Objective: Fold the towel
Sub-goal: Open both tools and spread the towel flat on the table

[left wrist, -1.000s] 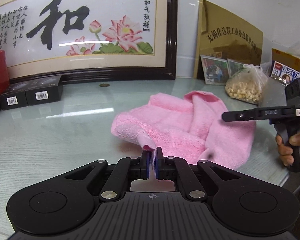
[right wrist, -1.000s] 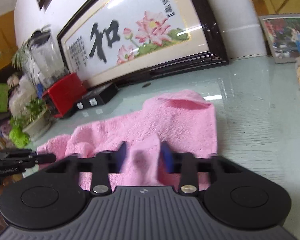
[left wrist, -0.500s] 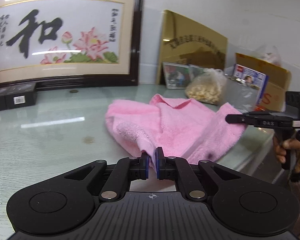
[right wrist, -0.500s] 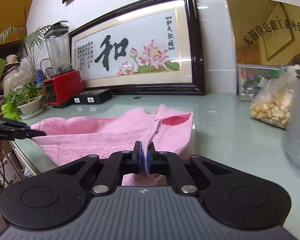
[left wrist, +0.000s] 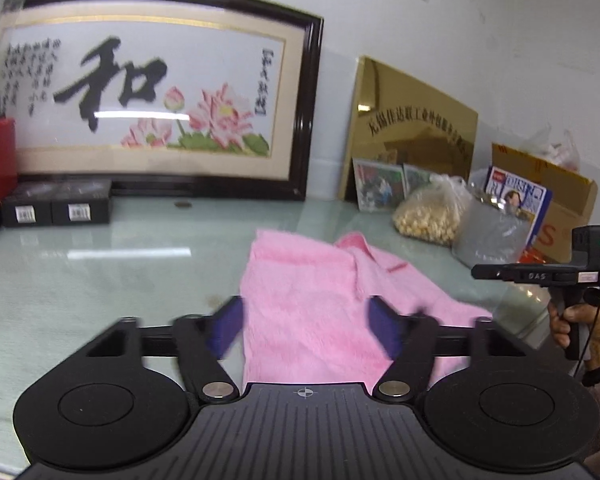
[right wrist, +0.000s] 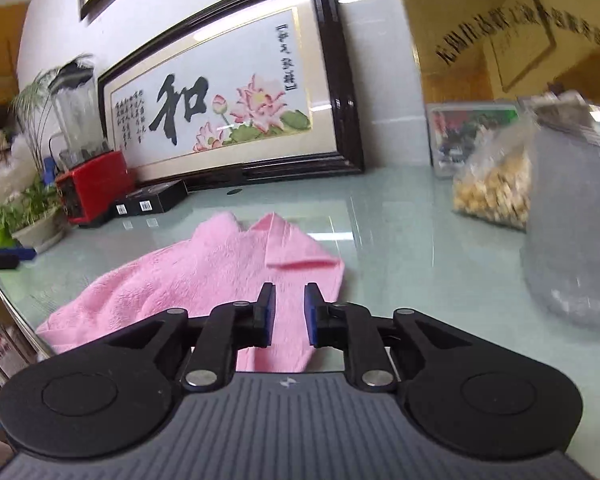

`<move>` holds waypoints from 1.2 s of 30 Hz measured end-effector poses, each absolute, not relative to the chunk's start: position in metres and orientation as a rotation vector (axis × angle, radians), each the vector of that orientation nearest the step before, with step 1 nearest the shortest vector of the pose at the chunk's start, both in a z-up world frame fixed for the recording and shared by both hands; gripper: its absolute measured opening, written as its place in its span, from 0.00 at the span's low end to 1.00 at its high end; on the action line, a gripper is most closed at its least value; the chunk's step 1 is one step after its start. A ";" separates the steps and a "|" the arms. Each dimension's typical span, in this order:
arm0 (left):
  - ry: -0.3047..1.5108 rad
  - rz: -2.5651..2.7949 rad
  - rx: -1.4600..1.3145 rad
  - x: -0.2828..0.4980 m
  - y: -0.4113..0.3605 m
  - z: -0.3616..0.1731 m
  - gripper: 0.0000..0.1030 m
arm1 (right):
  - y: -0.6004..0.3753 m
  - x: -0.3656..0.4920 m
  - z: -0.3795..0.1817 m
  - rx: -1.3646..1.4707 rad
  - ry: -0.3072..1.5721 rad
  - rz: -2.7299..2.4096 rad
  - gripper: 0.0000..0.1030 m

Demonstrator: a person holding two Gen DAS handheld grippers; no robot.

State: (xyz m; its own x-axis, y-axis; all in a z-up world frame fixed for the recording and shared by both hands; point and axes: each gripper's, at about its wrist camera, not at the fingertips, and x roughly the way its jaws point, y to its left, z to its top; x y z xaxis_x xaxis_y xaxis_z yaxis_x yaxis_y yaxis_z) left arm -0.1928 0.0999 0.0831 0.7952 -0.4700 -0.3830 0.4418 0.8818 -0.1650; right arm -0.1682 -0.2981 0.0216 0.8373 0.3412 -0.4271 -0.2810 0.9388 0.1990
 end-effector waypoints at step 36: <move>0.765 -0.378 0.168 -0.009 -0.041 0.028 0.80 | -0.265 -0.028 0.020 -0.136 0.557 -0.122 0.04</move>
